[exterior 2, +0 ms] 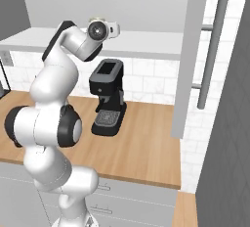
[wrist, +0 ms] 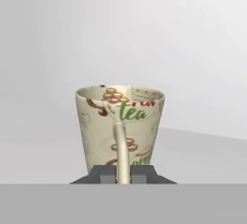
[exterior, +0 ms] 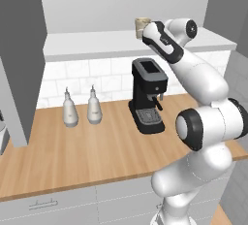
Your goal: Gather all objects into one cabinet and sort the glasses and bowls to opposite sides.
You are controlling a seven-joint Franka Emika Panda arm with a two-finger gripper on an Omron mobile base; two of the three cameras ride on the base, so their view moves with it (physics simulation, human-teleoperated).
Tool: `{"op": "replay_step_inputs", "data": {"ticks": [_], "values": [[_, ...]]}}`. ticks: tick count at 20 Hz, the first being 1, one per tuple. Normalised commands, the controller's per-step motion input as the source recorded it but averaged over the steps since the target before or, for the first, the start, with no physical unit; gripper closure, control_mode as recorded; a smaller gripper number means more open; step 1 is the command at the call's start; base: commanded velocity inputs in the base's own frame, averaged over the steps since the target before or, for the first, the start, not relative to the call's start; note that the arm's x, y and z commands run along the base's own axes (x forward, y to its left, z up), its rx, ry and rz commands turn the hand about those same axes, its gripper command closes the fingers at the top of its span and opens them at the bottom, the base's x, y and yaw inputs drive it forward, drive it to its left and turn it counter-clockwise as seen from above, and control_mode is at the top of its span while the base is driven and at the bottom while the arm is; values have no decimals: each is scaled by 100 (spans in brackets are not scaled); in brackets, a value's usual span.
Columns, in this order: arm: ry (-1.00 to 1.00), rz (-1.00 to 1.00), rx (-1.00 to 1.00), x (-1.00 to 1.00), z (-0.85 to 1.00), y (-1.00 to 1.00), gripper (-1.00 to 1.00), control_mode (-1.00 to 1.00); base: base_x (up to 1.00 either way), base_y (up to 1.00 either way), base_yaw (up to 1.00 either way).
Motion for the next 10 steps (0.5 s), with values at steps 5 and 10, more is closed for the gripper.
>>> {"op": "replay_step_inputs", "data": {"ticks": [5, 10], "values": [[5, 0, 0, 6, -3, 0, 100, -100, 0, 0, 0], [4, 1, 2, 2, 19, 0, 100, -100, 0, 0, 0]]}}
